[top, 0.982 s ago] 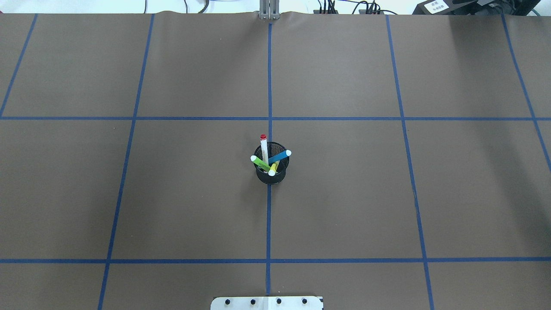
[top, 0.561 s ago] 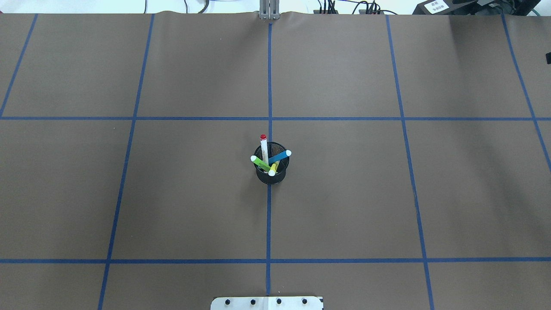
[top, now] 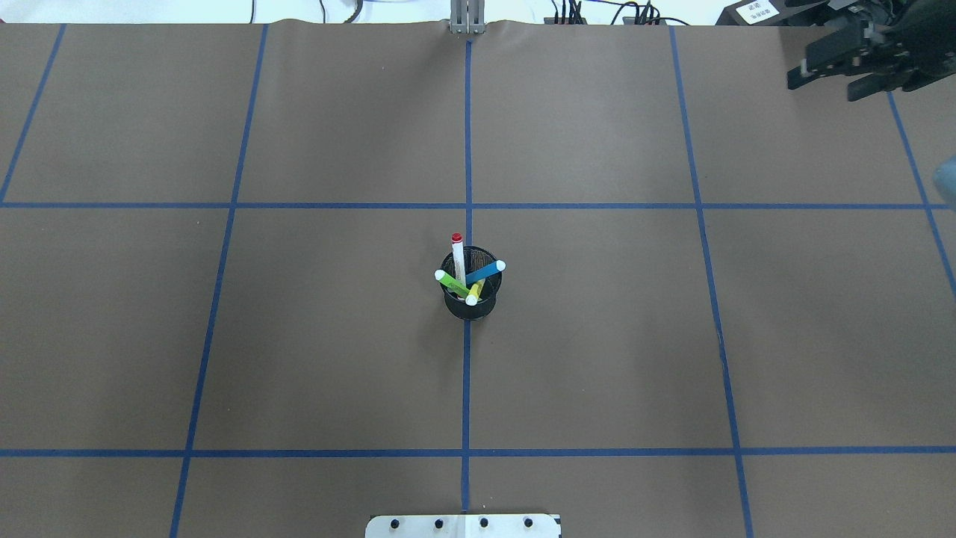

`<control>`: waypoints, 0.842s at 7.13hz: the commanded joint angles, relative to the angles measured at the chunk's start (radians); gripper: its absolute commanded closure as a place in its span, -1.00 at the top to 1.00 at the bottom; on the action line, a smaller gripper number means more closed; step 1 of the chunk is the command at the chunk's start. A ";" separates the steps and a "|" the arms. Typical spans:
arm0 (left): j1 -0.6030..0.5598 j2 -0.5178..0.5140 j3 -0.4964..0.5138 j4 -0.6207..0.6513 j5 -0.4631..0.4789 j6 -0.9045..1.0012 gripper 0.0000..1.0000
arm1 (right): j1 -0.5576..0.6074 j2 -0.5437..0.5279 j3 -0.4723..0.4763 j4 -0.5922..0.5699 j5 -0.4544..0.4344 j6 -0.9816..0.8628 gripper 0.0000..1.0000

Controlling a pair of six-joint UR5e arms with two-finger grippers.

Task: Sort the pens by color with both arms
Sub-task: 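Move the right gripper over the black mesh pen cup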

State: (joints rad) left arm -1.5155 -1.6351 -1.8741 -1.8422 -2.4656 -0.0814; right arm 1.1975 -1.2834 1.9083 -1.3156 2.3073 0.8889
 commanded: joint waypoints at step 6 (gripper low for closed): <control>0.069 -0.006 0.047 0.001 0.008 -0.014 1.00 | -0.471 0.128 0.012 0.053 -0.458 0.489 0.95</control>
State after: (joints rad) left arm -1.4494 -1.6415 -1.8336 -1.8405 -2.4575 -0.0952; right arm 0.8008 -1.1632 1.9201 -1.2910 1.9215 1.3395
